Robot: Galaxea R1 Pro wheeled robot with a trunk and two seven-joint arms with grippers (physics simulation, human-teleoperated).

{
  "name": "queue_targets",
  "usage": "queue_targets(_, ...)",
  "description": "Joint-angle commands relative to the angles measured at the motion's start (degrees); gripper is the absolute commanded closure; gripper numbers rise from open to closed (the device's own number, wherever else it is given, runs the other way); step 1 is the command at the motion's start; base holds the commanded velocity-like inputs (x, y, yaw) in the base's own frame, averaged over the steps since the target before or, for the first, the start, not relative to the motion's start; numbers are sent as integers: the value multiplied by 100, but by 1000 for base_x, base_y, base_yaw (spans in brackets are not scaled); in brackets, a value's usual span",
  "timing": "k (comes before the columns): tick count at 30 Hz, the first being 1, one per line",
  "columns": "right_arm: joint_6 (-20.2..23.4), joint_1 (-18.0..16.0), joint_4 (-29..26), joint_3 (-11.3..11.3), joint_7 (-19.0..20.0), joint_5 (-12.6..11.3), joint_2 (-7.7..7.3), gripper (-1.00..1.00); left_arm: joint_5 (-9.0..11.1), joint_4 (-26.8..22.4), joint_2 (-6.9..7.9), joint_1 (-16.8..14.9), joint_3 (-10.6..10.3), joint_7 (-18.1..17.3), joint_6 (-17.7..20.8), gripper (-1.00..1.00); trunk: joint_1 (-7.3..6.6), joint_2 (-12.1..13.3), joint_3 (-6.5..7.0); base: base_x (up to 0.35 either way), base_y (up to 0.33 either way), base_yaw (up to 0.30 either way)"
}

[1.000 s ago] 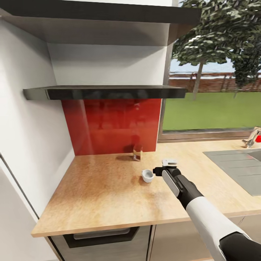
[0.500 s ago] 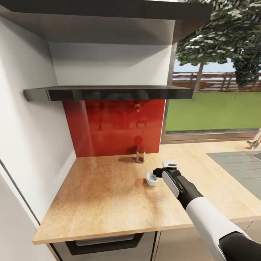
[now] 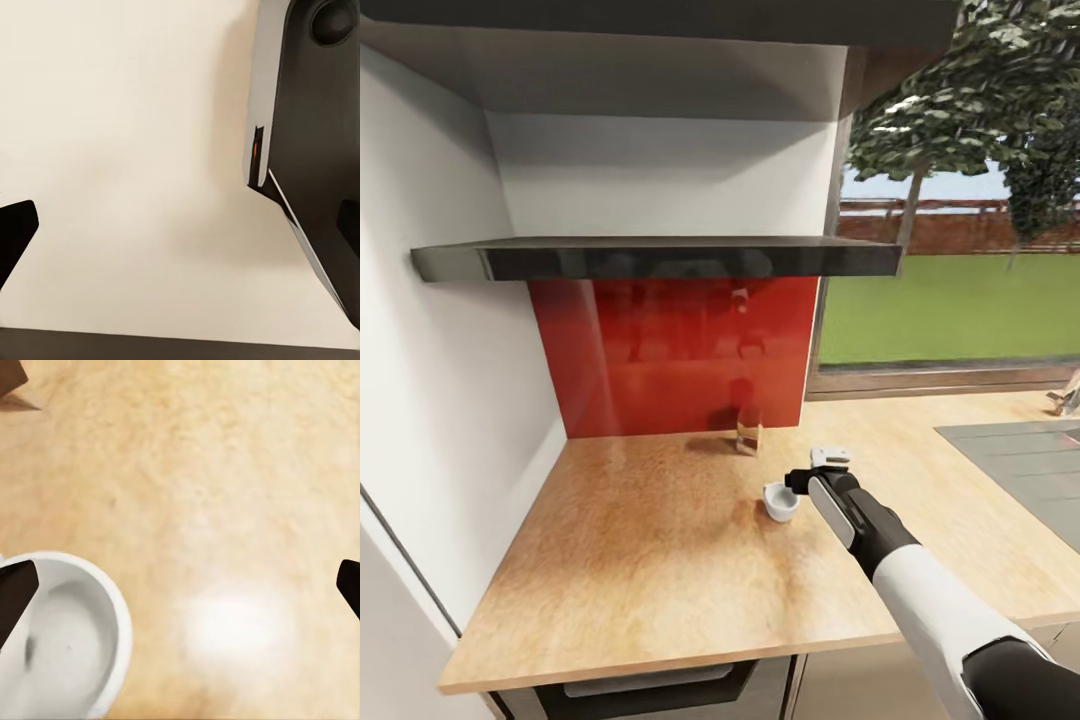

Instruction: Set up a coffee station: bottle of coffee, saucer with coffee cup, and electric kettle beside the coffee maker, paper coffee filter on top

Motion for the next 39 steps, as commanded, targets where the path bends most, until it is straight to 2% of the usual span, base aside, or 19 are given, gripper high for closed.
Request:
queue_targets(1, -6, -7, 0, 24, -54, -57, -3, -100, -56, 9, 2, -7, 49, -15, -11, -100, 4, -13, -14, 55, 0, 0)
queue_targets(9, -174, -7, 214, 24, -54, -57, 147, -100, -56, 9, 1, -7, 49, -15, -11, -100, 4, -13, -14, 12, 0, 0)
queue_targets(22, -218, -7, 424, 21, -47, -54, 163, -100, -56, 9, 10, -7, 49, -15, -7, -100, 4, -13, -14, 0, 0, 0)
queue_targets(29, -496, -7, 758, 23, 132, -57, 163, -100, -56, 9, 10, -7, 49, -15, -11, -100, 4, -13, -14, 0, 0, 0)
queue_targets(39, -576, -7, 898, 24, 157, -57, 163, -100, -56, 14, 10, -7, 49, -15, -11, -100, 4, -13, -14, 0, 0, 0)
